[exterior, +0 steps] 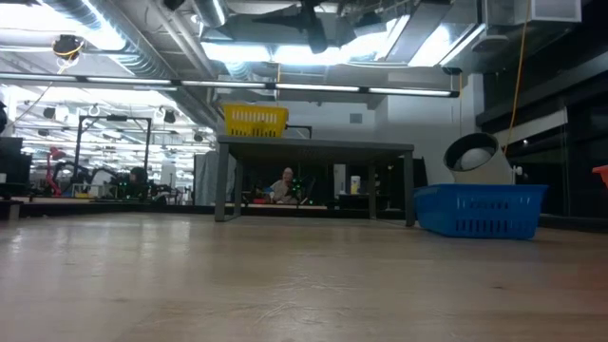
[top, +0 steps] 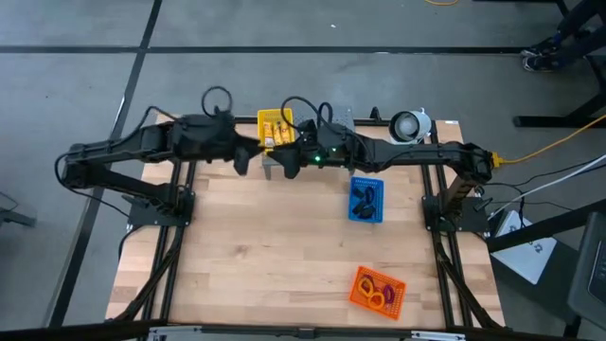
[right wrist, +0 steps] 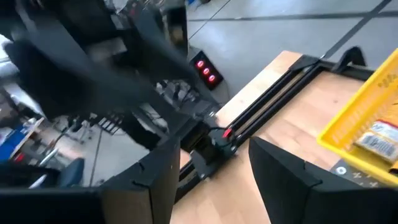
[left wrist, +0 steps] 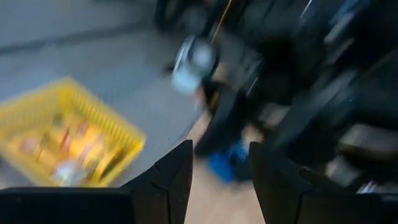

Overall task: Pick & Place Office Desk Supplies
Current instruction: Put the blue bin with the rubber bands on the shelf

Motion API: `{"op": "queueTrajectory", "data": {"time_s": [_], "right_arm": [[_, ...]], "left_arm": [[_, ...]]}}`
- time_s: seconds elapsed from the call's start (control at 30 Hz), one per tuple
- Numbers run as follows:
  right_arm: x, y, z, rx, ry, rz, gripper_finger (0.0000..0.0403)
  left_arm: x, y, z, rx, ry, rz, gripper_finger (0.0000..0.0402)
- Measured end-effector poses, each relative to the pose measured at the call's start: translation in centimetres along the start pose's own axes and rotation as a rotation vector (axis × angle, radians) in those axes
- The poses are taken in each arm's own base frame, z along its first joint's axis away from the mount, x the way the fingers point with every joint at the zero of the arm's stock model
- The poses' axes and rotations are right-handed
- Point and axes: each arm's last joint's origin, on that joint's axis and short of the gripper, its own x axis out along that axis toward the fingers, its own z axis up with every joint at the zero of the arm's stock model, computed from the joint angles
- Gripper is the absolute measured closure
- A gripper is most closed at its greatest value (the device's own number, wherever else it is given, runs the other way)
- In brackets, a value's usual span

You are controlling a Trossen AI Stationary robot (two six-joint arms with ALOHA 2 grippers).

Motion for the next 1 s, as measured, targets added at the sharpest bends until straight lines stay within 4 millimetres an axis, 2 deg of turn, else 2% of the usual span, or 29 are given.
{"op": "queueTrajectory", "data": {"time_s": [0.07,0.17,0.33,0.43,0.57,0.73,1.0], "right_arm": [[0.0,-0.2,0.2,0.000,0.017,0.018,0.0209],[0.1,-0.5,0.4,-0.002,0.025,0.028,0.0209],[0.1,-0.4,0.4,-0.083,0.027,0.032,0.0209],[0.1,-0.9,0.6,-0.072,0.028,0.007,0.0209],[0.0,-2.7,0.5,0.042,0.095,-0.116,0.0209],[-0.7,-4.6,-1.2,0.074,0.246,-0.350,0.0209],[-2.2,-5.5,-3.7,0.172,0.393,-0.602,0.0209]], "left_arm": [[-1.0,-0.3,1.1,0.000,-0.120,-0.043,0.0247],[-3.5,0.0,2.2,-0.015,-0.251,-0.056,0.0247],[-7.8,1.3,2.6,0.019,-0.364,-0.026,0.0247],[-10.0,2.0,2.5,0.047,-0.410,-0.032,0.0247],[-12.3,2.9,2.3,0.085,-0.445,-0.023,0.0247],[-14.8,4.7,1.2,0.122,-0.428,0.029,0.0247],[-17.8,7.1,-1.1,0.047,-0.369,-0.038,0.0247]]}}
